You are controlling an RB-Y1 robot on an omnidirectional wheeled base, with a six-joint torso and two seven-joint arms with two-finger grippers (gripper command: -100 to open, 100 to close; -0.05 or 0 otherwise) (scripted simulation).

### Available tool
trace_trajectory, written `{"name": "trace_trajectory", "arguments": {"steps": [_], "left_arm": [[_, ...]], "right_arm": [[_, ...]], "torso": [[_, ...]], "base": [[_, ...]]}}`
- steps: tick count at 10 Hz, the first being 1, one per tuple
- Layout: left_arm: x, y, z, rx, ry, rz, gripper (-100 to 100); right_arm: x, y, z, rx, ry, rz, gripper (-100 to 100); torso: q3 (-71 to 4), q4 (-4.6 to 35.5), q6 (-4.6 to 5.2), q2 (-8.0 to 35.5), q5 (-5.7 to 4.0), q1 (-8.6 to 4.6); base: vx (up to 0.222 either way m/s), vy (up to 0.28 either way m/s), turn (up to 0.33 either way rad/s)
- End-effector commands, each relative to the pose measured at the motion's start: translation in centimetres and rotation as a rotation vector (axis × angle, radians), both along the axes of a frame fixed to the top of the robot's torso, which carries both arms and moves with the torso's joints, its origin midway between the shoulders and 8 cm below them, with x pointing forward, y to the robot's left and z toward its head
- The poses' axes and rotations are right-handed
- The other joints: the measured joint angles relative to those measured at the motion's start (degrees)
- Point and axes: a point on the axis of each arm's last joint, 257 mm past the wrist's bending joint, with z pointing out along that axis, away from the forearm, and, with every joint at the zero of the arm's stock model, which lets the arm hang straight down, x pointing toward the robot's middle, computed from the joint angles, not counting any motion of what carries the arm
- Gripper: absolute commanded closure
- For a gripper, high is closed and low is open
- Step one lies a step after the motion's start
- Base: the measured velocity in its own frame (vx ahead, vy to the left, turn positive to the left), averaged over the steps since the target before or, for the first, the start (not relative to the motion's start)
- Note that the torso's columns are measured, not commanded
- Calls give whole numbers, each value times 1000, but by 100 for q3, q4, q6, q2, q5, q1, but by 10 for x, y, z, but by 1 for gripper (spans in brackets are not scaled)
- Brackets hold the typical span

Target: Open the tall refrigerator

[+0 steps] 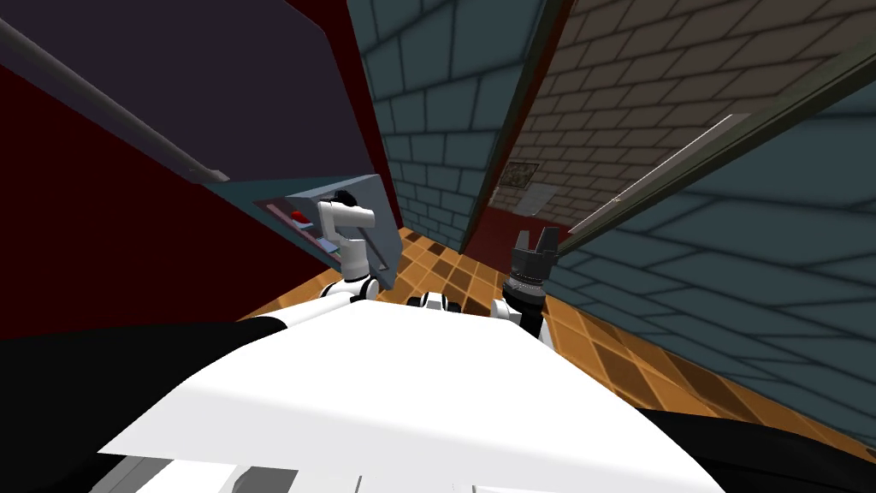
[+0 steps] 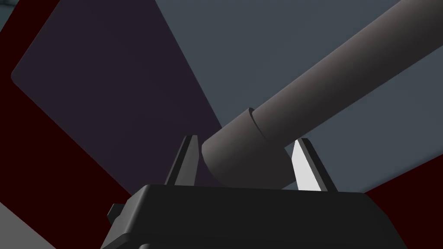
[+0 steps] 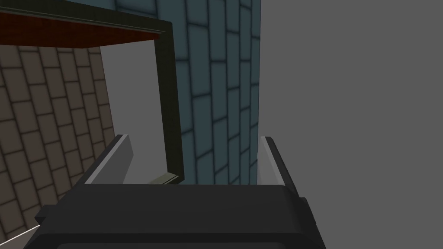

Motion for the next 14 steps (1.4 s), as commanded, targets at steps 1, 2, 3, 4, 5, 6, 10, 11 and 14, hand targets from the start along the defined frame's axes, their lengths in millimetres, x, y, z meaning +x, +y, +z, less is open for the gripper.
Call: {"name": "trace_trajectory", "arguments": {"steps": [1,2,3,4,5,6,10,11,14], "left_arm": [[-20,14,-1,-3,2,62,100],[-33,22,-1,-4,1,100,100],[-25,17,3,-1,-1,75,100],[-38,27,1,-5,2,120,100],[-49,36,0,-6,4,159,100],[-49,36,0,-6,4,159,100],[-85,61,-1,-7,7,278,100],[-85,61,-1,-7,7,278,100],[-110,75,-2,-7,6,357,100]], "right_arm": [[0,0,0,0,0,0,0],[0,0,0,0,0,0,0],[0,0,0,0,0,0,0],[0,0,0,0,0,0,0],[0,0,0,0,0,0,0],[0,0,0,0,0,0,0],[0,0,0,0,0,0,0],[0,0,0,0,0,0,0],[0,0,0,0,0,0,0]], "torso": [[13,9,2,19,2,27],[7,8,-3,4,3,16],[10,8,-8,13,-2,-5],[28,18,-2,45,4,41],[20,18,-13,25,6,33],[5,6,-14,1,1,-1],[-24,4,13,-31,-5,34],[-23,-6,9,-35,3,19],[-14,0,15,-20,0,31]], "base": [[207,-241,-3],[190,-299,22],[70,-142,28],[136,-143,-17],[219,-226,19],[206,-198,45],[186,-175,6],[183,-195,26],[200,-188,0]]}}
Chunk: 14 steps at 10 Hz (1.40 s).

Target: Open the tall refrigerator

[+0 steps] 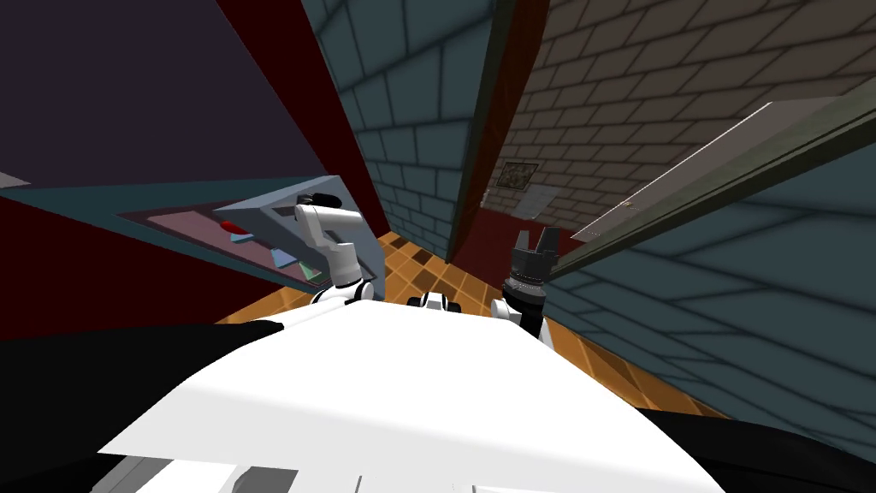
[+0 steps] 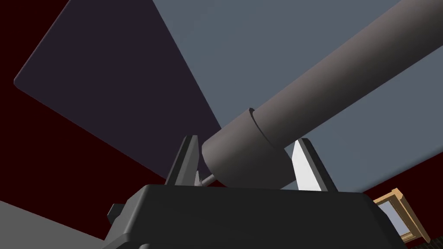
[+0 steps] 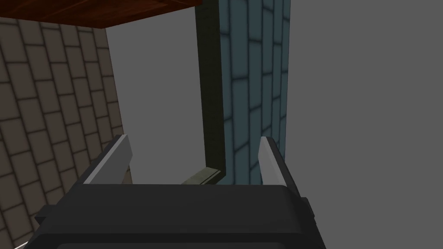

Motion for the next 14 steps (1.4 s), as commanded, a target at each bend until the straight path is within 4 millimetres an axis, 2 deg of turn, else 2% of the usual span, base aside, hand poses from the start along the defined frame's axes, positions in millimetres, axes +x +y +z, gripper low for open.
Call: {"name": "trace_trajectory", "arguments": {"steps": [1,2,3,6,11,12,13,14], "left_arm": [[-26,14,2,5,-2,81,100],[-26,14,2,5,-2,81,100],[-31,10,14,3,1,89,-100],[-40,7,32,7,1,104,-100],[-56,1,60,6,0,127,-100],[-54,5,41,-28,22,133,-100],[-55,6,38,-37,30,136,0],[-55,6,34,-44,35,137,0]], "right_arm": [[0,0,0,0,0,0,0],[0,0,0,0,0,0,0],[0,0,0,0,0,0,0],[0,0,0,0,0,0,0],[0,0,0,0,0,0,0],[0,0,0,0,0,0,0],[0,0,0,0,0,0,0],[0,0,0,0,0,0,0]], "torso": [[-1,1,-4,-3,1,-2],[2,3,-14,2,0,-4],[2,4,-5,6,-1,5],[58,39,-39,91,-3,17],[4,42,3,35,-92,-107],[-4,50,5,35,-110,-107],[9,40,-4,41,-86,-106],[24,36,-13,52,-63,-94]], "base": [[232,-189,-3],[214,-168,27],[89,-64,-40],[-24,44,-71],[-7,25,-32],[-6,8,3],[-4,5,6],[0,0,0]]}}
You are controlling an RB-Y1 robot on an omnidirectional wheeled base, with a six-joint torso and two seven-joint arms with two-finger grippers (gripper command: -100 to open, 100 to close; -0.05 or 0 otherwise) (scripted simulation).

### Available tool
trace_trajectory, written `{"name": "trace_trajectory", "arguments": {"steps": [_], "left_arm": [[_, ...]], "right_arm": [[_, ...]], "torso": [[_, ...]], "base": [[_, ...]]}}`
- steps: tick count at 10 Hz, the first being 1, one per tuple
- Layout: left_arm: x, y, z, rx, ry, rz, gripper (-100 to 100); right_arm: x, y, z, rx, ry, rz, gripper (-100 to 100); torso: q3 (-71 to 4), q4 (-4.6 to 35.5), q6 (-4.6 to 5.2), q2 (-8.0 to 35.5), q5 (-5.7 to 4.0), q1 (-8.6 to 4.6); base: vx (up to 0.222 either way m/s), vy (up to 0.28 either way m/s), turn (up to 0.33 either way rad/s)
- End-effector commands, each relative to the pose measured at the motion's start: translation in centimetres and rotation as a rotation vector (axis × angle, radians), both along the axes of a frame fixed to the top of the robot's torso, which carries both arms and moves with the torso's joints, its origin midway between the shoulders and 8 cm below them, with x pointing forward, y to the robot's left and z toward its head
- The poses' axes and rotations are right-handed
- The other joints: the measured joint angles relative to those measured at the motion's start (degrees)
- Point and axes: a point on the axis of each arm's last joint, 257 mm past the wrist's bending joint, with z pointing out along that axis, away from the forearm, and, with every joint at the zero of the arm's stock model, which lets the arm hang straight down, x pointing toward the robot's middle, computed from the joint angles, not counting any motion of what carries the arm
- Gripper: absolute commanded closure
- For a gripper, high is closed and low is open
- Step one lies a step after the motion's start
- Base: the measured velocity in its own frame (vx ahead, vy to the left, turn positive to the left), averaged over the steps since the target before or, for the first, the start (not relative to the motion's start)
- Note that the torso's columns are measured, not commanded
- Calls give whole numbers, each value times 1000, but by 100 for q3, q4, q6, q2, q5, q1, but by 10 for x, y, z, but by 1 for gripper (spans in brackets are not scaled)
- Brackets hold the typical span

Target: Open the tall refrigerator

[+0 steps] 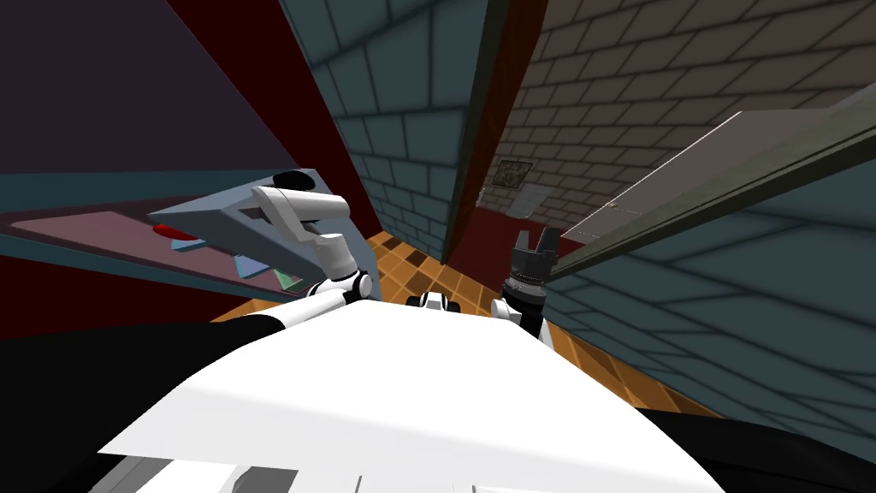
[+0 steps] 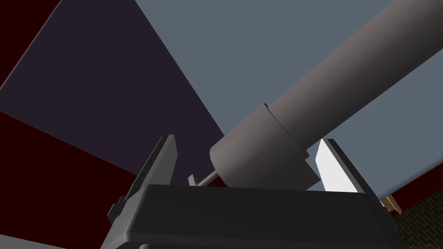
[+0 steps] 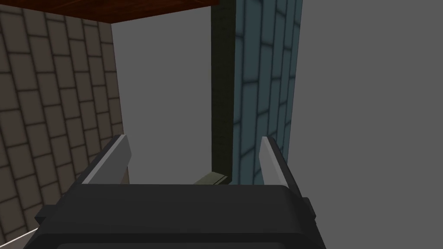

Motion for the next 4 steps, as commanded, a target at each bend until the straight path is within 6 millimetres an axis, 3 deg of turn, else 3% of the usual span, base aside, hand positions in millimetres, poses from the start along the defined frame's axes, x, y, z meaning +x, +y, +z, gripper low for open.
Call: {"name": "trace_trajectory", "arguments": {"steps": [1,4], "left_arm": [[0,0,-3,-6,4,0,0],[1,0,-8,-17,10,0,0]], "right_arm": [[0,0,0,0,0,0,0],[0,0,0,0,0,0,0]], "torso": [[10,-1,-7,10,15,15],[19,-6,-14,15,38,38]], "base": [[0,0,0],[4,1,-5]]}}
